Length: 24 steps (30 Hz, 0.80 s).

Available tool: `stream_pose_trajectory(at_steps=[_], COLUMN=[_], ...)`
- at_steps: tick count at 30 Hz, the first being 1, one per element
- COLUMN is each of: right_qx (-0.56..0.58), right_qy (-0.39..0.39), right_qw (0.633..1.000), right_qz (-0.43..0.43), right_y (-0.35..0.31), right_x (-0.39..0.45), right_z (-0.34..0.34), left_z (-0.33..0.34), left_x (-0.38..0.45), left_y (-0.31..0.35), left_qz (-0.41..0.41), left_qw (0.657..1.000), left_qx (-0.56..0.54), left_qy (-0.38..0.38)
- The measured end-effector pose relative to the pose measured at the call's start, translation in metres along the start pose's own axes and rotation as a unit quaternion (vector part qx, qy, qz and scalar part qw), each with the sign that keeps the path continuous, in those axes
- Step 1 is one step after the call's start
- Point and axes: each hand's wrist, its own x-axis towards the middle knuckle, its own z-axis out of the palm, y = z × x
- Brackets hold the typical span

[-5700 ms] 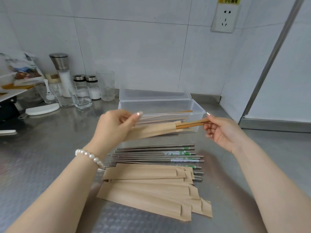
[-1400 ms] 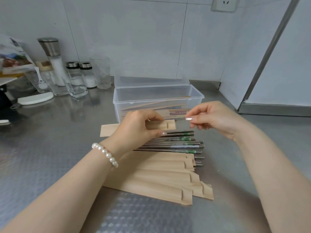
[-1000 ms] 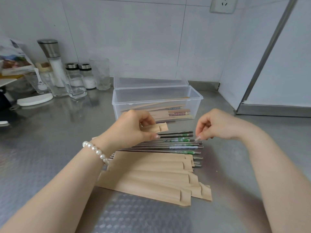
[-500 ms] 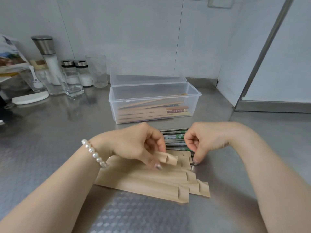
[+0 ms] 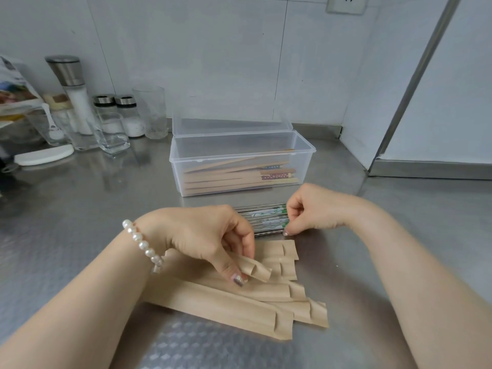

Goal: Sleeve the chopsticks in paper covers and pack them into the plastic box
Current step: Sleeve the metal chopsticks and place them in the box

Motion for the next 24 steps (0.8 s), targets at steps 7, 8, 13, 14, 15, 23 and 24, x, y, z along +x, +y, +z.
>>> stream_pose_trajectory(at_steps=[7,8,13,14,15,23,24], right_qx=[0.023,0.027,0.018,0.012,0.01,0.082,0.075], right_qy=[0.043,0.051,0.093,0.101,0.11,0.1,0.093], right_qw=[0.998,0.998,0.994,0.993,0.992,0.991,0.992], right_qz=[0.029,0.033,0.057,0.057,0.053,-0.024,-0.027], right_y=[0.005,0.005,0.01,0.011,0.011,0.011,0.011], right_x=[0.008,0.009,0.013,0.013,0.013,0.015,0.016], right_z=[0.002,0.001,0.001,0.001,0.001,0.003,0.004], left_z=[0.0,0.0,-0.001,-0.001,-0.001,-0.007,-0.008], left_x=[0.0,0.0,0.0,0.0,0.0,-0.001,-0.002], left_y=[0.0,0.0,-0.001,-0.001,-0.001,-0.009,-0.009], left_qz=[-0.003,-0.002,0.001,0.003,0.005,0.012,0.012], left_qw=[1.0,1.0,1.0,1.0,1.0,0.999,0.999], left_qx=[0.001,0.002,0.005,0.003,0.001,-0.023,-0.026], left_qy=[0.01,0.011,0.015,0.015,0.016,0.029,0.026])
